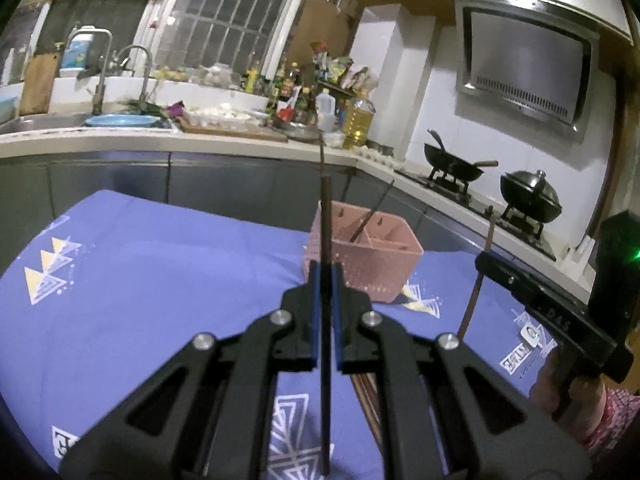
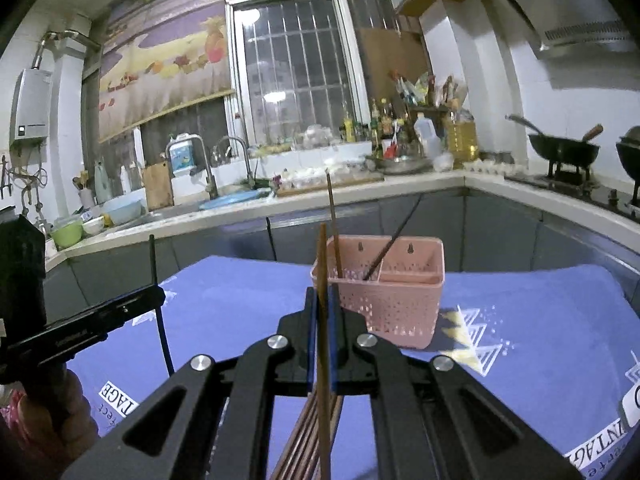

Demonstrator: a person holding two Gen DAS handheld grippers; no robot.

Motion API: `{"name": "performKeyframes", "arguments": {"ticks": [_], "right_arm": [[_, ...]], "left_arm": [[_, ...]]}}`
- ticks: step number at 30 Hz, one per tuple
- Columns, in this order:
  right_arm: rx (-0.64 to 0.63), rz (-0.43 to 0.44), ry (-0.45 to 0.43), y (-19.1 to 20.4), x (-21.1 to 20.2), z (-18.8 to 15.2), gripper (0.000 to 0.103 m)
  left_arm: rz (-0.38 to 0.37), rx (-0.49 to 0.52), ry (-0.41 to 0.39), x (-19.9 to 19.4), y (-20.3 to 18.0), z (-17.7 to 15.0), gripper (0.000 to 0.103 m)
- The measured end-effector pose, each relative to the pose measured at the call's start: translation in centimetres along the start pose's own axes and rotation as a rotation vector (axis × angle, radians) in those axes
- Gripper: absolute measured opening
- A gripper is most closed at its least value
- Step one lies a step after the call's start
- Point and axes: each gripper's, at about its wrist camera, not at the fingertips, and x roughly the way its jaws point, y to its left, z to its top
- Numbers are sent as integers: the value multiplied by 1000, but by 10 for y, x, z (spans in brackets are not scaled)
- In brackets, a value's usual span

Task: Organize utensils
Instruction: 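Raise both held chopsticks above the pink basket and drop them in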

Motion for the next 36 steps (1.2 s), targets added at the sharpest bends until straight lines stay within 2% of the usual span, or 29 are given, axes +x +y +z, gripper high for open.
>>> {"name": "performKeyframes", "arguments": {"ticks": [3,6,8,9,12,15,18,21,23,25,29,36], "right_arm": [[-9,0,-9,2,2,0,6],[-46,-13,-11,5,9,-1,6],[-27,8,12,2,15,7,6],[-22,14,-5,0,15,14,6],[8,38,-45,-8,18,42,6],[53,63,-114,-19,27,91,6],[69,53,-192,-26,37,129,6],[81,26,-269,-33,53,160,6],[92,14,-285,-38,71,171,6],[99,7,-268,-44,91,174,6],[104,-11,-196,-56,132,161,6],[148,14,7,-71,180,119,6]], "left_arm": [[-12,30,-18,-6,-8,2,5],[-28,61,3,3,-15,8,5],[-38,86,1,8,-20,18,5],[-49,101,-12,10,-24,30,5],[-88,120,-56,18,-34,70,5],[-103,145,-119,28,-46,116,5],[-79,170,-203,47,-62,164,5],[-59,163,-237,75,-71,191,5],[-30,182,-246,95,-75,198,5],[-7,198,-234,115,-75,200,5],[1,192,-161,159,-66,188,5],[-67,136,16,207,-40,156,5]]}}
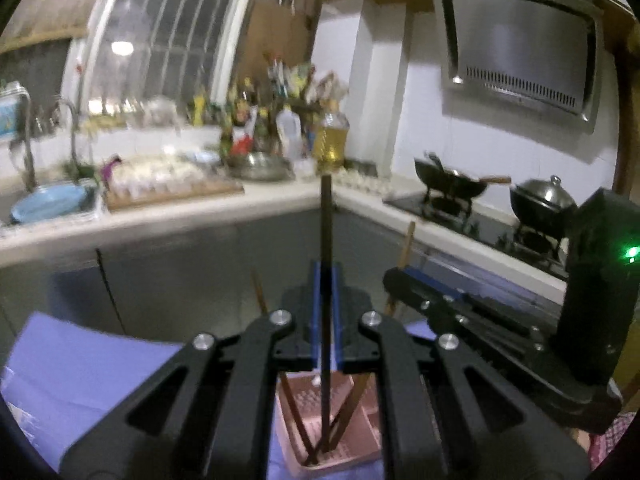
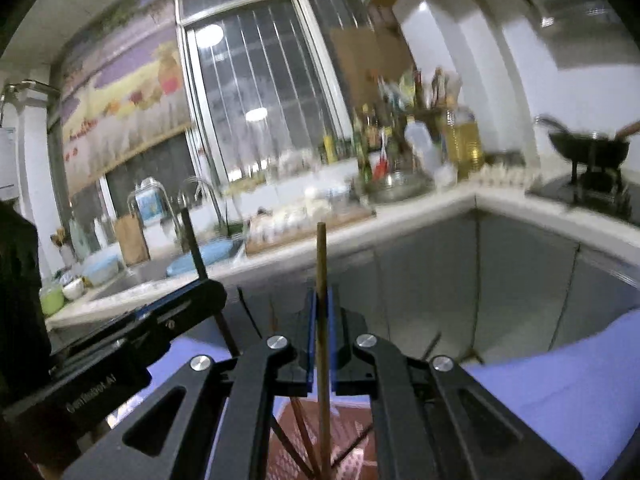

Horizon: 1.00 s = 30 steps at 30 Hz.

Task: Organize utensils
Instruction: 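Raise both held chopsticks above the pink basket and drop them in, then bring both open grippers back down to the chopstick bundle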

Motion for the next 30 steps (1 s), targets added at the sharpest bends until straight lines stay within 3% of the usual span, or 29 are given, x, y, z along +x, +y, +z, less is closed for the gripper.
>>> {"name": "performKeyframes", "arguments": {"ticks": [7,8,9,10,11,13,18,22,24,26,30], "right_arm": [[45,-12,93,-3,16,-25,8],[60,-11,98,-3,15,-26,12],[72,-12,98,-3,14,-26,16],[79,-17,92,-3,11,-25,29],[82,-22,80,-2,6,-24,48],[84,-36,11,2,-11,-20,61],[64,-6,-79,18,-64,-17,61],[60,65,-75,27,-117,-61,57],[23,75,-12,32,-126,-88,43],[-33,49,110,39,-126,-128,28],[-38,16,355,38,-117,-195,22]], "left_arm": [[21,-87,180,42,17,-28,6],[30,-104,200,45,18,-31,12],[42,-122,208,45,20,-31,25],[49,-139,204,42,23,-31,38],[54,-155,189,37,24,-30,39],[52,-170,151,21,25,-25,39],[45,-199,44,-43,22,-27,39],[56,-192,8,-102,14,-74,39],[71,-180,36,-117,11,-105,39],[88,-164,115,-122,7,-142,39],[82,-158,322,-115,2,-210,39]]}}
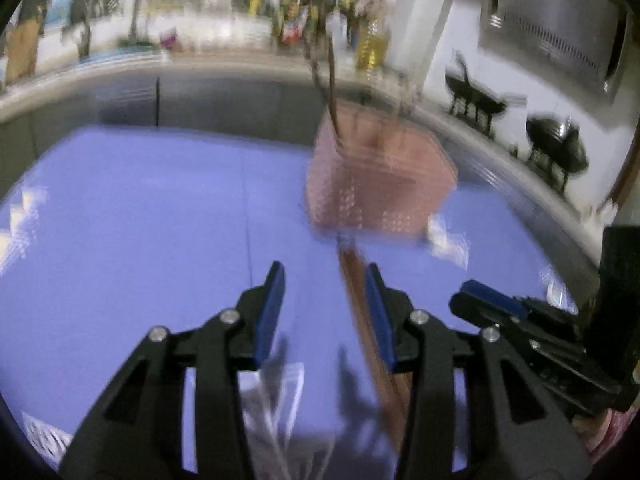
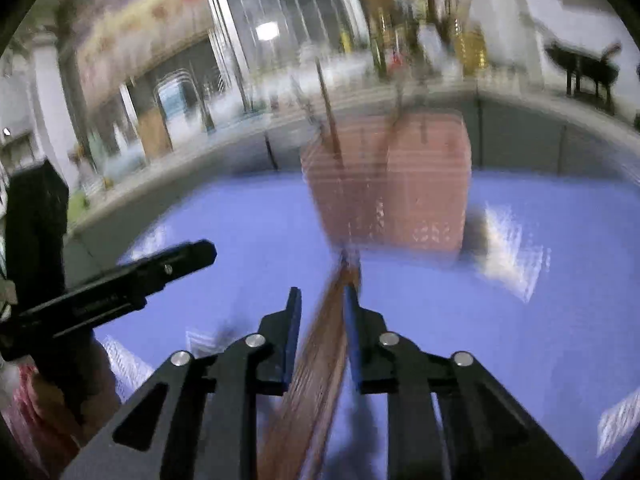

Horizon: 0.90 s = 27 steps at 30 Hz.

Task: Organize utensils
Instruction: 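Bring both open grippers back down to the chopstick bundle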

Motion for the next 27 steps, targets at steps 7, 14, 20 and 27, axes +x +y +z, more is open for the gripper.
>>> {"name": "performKeyframes", "arguments": {"ticks": [7,14,20,27], "right_arm": [[81,-20,163,-5,11,-43,22],[54,-48,151,6,6,-47,22],[44,-52,178,6,10,-52,22],[-92,-175,182,14,19,-58,22]], "left_arm": [[-32,-62,113,12,9,-38,39],[-69,-134,128,9,22,-41,39],[-107,-132,159,14,11,-43,39],[-51,-19,197,30,-24,-50,39]]}}
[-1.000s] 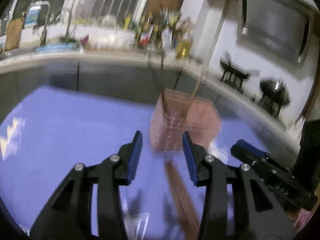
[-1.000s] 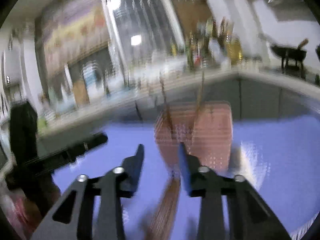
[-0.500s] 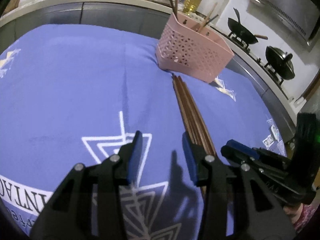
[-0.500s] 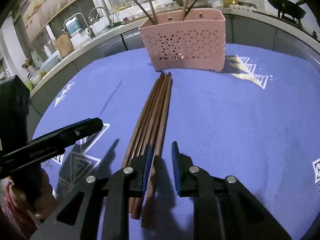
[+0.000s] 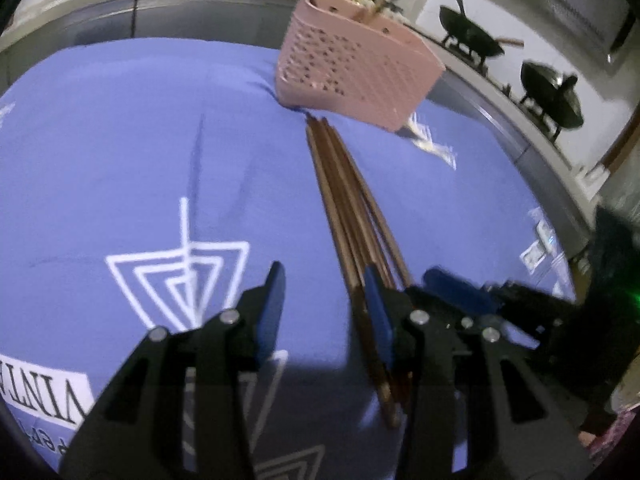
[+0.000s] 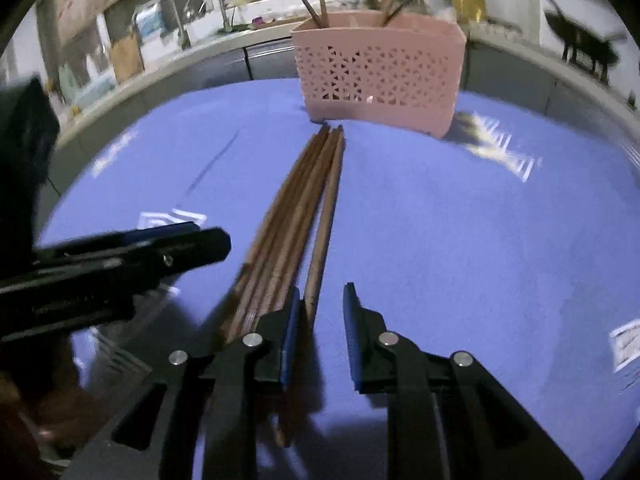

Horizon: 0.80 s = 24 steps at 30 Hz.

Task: Organize utensils
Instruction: 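Bring both open grippers back down to the chopstick bundle, then close the left gripper on a chopstick while the right gripper closes on another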

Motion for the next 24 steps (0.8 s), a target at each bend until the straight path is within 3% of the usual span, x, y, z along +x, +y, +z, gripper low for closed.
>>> {"name": "performKeyframes", "arguments": {"ticks": [4,13,17,19,24], "right_arm": [[22,5,-7,-9,0,-2,22],[35,15,-16,-13,0,-3,22],[46,7,-17,-14,-3,-6,22],[40,2,-16,-13,-3,-6,22],[55,-10,-16,-17,-2,-5,22]], "left_arm": [[86,51,-5,5,-13,-1,39],[178,108,-30,15,-33,-3,39],[191,117,-42,18,-35,0,38],[177,124,-43,17,-32,0,31],[162,89,-35,10,-19,-4,26]]}}
